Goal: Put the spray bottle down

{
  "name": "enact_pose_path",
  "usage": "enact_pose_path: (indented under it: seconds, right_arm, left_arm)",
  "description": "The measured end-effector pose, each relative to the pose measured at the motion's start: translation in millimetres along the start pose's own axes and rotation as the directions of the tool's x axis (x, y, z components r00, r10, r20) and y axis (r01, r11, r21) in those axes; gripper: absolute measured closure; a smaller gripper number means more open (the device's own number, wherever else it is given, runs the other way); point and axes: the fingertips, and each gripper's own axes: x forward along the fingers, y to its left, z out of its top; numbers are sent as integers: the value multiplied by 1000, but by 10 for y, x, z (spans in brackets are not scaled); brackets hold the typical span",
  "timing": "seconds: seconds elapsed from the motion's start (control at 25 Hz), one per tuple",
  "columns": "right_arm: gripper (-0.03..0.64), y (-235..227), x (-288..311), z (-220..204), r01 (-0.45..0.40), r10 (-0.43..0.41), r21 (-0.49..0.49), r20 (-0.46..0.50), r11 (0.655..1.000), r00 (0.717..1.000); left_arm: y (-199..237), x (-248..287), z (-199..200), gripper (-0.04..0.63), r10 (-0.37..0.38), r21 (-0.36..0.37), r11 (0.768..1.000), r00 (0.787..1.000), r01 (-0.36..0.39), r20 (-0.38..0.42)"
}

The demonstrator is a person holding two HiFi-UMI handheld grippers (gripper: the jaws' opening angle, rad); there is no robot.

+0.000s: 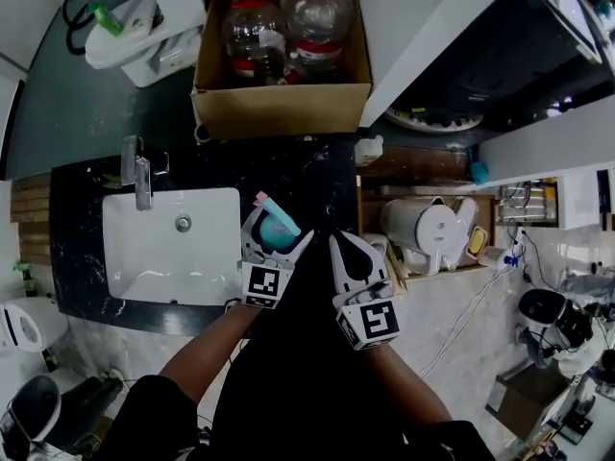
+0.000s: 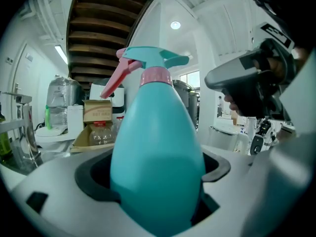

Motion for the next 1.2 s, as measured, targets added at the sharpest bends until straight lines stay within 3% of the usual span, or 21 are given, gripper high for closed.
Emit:
enact_pose_path:
  seconds: [0.24,0.4,0.76,1.2]
  right_arm:
    - [601,-39,-25,-116,-23,23,-6,-29,1000,999]
    - [601,-41,-40,-126,-20,20,5,-23,1000,1000]
    - [601,51,-98,-123,-14,15,19,-17,1000,1000]
    - [600,118,-228,-59,2,-1,27,-10,1000,1000]
  left_arm:
    - [-76,96,-188,127,-8,-6,1000,998,8,-59]
    - [-111,71,-282,127,-15,-49,999,996,11,-84]
    - [-117,-35,-402,127,-17,-39,999,993,12,-115]
    - [-211,-115,-501,124,-89,-53,995,980,81,-179]
